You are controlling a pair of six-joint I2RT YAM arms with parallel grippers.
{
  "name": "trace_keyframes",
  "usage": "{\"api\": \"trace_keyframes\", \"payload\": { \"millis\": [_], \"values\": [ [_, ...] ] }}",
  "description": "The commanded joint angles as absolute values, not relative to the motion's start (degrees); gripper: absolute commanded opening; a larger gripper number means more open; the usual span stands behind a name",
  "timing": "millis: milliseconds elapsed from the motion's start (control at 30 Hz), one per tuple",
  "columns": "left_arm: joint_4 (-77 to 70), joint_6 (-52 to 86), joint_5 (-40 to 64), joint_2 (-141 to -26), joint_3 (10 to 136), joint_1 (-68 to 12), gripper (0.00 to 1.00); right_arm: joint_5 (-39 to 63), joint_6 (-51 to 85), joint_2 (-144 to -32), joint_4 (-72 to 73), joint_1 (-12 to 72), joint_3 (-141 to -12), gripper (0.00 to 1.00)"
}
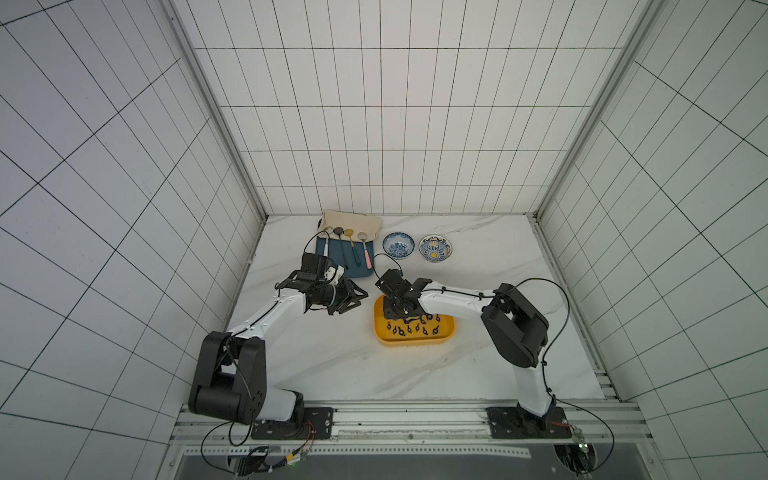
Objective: Take out the wing nut from the storage box
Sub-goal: Pick up the wing nut from the storage box.
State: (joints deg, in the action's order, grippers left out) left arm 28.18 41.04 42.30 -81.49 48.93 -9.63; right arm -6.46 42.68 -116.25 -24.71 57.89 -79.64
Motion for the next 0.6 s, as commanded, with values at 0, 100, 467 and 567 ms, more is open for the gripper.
{"api": "trace_keyframes", "payload": {
  "millis": [0, 100, 467, 567],
  "values": [
    [28.57, 39.8, 41.76, -80.43, 48.93, -9.32, 0.41, -7.47, 43.2, -116.3, -24.19, 58.55, -81.11, 0.04],
    [28.94, 39.93, 41.23, -80.15, 49.39, -9.32, 0.41, -7.43, 43.44, -114.91, -23.31, 58.8, -81.25, 0.03],
    [27.94, 42.56, 39.46, -79.02, 53.39, -13.84, 0.41, -13.15, 41.08, -102.75, -26.66, 56.64, -77.45, 0.01],
    [25.44, 44.31, 38.22, -80.29, 56.01, -18.67, 0.41, -15.33, 39.99, -96.96, -27.31, 53.02, -72.06, 0.01]
  ]
}}
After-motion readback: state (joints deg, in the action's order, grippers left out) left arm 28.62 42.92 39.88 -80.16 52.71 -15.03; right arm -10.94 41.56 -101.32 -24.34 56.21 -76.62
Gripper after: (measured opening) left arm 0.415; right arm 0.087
